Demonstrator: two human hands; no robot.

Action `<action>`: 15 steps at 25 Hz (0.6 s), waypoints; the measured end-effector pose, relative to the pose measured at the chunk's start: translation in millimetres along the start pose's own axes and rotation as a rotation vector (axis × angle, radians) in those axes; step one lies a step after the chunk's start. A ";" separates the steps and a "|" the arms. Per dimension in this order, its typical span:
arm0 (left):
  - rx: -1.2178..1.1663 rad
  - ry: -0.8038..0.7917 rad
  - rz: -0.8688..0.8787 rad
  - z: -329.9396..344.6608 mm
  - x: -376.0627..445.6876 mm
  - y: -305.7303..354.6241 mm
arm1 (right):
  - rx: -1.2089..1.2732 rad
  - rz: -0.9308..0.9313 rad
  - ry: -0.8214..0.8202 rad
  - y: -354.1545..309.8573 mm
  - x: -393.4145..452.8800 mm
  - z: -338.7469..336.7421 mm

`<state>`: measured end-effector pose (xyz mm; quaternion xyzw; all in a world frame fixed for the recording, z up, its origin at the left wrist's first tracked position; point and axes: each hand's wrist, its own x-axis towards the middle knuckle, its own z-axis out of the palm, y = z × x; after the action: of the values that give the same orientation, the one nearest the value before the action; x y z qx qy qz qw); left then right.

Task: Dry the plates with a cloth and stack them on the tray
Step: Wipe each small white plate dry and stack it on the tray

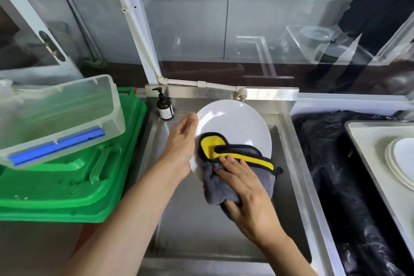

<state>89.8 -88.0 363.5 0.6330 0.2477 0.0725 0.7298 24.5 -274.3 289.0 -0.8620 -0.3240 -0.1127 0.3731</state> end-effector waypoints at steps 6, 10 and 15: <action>0.059 -0.099 0.053 5.0 -7.8 0.6 | -0.068 0.291 0.347 29.9 28.1 -16.9; 0.049 -0.128 0.088 15.5 -11.1 -7.9 | -0.054 0.223 0.329 15.8 75.6 -20.3; -0.042 -0.046 0.069 14.3 -2.0 6.7 | 0.039 0.048 0.163 -15.9 61.4 8.3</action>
<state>95.9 -100.3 371.5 0.6274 0.2073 0.0882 0.7454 60.9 -231.1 319.0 -0.8503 -0.2738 -0.1670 0.4173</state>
